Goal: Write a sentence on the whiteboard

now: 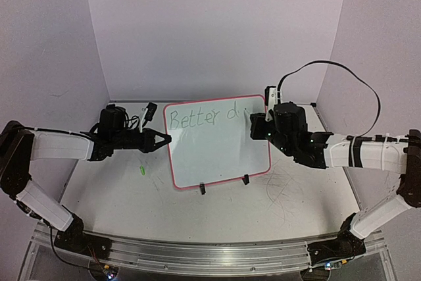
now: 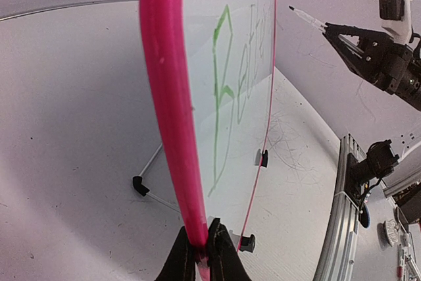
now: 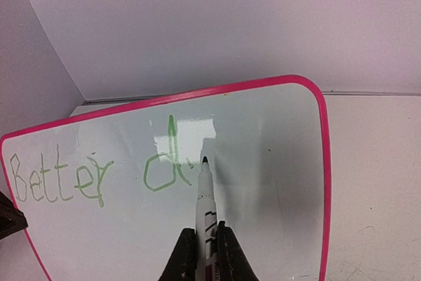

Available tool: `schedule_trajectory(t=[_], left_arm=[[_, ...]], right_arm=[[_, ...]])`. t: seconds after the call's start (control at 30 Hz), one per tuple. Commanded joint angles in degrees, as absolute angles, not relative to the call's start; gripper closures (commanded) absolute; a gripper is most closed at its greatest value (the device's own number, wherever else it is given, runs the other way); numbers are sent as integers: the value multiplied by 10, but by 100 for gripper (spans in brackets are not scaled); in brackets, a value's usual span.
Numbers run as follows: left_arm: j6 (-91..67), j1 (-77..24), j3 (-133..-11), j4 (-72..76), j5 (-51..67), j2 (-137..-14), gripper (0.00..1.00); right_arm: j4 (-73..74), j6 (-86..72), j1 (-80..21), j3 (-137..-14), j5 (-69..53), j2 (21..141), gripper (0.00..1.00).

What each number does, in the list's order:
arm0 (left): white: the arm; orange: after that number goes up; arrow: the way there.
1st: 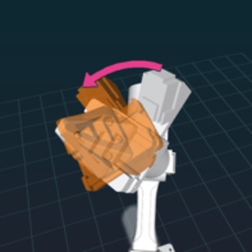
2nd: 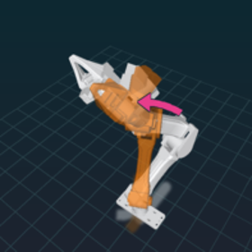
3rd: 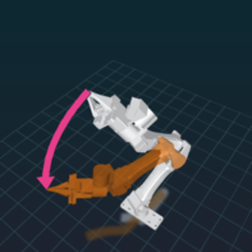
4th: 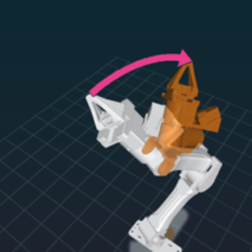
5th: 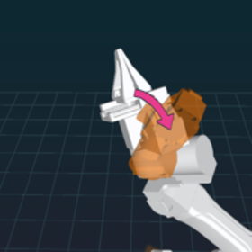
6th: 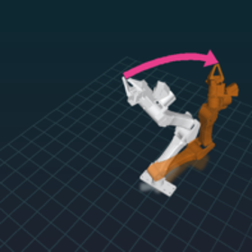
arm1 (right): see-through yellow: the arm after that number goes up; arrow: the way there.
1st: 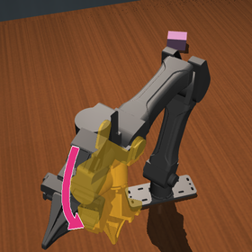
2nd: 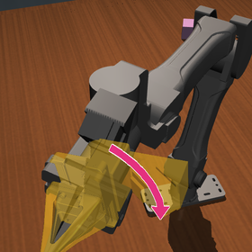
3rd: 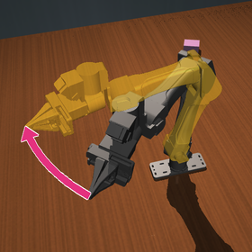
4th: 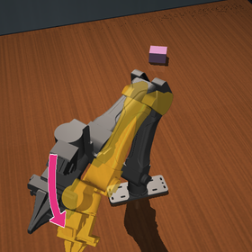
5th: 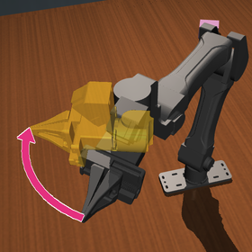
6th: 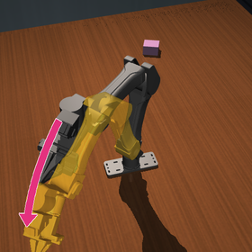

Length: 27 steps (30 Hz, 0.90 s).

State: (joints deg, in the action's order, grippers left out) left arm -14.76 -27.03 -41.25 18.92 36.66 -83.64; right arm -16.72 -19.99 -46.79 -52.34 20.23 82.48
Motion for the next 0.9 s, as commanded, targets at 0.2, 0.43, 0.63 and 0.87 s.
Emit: schedule_trajectory(t=[0.2,0.43,0.63,0.87], left_arm=[[-110,-279,-432,163,314,-845,100],[-109,-279,-432,162,314,-845,100],[-107,-280,-432,162,314,-845,100],[-106,-280,-432,161,312,-845,100]], right_arm=[[-184,-201,-461,-543,218,857,100],[-188,-192,-461,-556,220,874,100],[-188,-182,-461,-569,220,884,100],[-187,-181,-461,-574,198,892,100]])
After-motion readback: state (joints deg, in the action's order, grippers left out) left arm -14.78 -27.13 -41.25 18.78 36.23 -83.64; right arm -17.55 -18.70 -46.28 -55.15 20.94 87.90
